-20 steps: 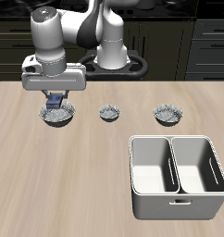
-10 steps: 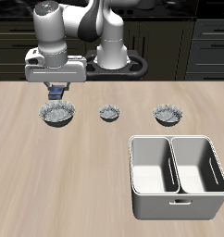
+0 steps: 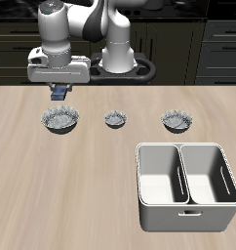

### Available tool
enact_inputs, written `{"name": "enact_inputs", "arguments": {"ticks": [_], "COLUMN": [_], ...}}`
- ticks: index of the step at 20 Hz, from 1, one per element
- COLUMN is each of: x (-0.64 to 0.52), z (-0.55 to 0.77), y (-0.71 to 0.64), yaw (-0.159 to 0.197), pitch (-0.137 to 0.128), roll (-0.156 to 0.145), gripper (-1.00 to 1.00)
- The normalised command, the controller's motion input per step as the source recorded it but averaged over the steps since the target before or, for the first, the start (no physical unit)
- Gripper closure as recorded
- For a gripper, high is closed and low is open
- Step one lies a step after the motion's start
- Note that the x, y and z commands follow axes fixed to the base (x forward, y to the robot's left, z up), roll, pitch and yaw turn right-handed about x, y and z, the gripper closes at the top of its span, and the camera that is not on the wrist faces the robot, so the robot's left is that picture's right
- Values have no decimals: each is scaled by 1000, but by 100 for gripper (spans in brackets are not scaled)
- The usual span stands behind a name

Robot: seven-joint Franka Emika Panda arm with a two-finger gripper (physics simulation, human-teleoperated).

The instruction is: Place the cream cheese in the largest bowl

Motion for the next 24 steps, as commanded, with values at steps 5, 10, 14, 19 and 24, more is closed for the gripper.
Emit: {"name": "enact_inputs", "arguments": {"ticks": [5, 10, 14, 19, 24], "x": [-71, 48, 88, 34, -38], "z": [-42, -158, -278, -293, -249], "y": [-21, -39, -67, -44, -7], "yaw": [7, 0, 24, 15, 23], "pitch": [4, 23, 41, 43, 43], "roll": [-16, -24, -34, -21, -13], "gripper": [100, 100, 100, 100, 100]}}
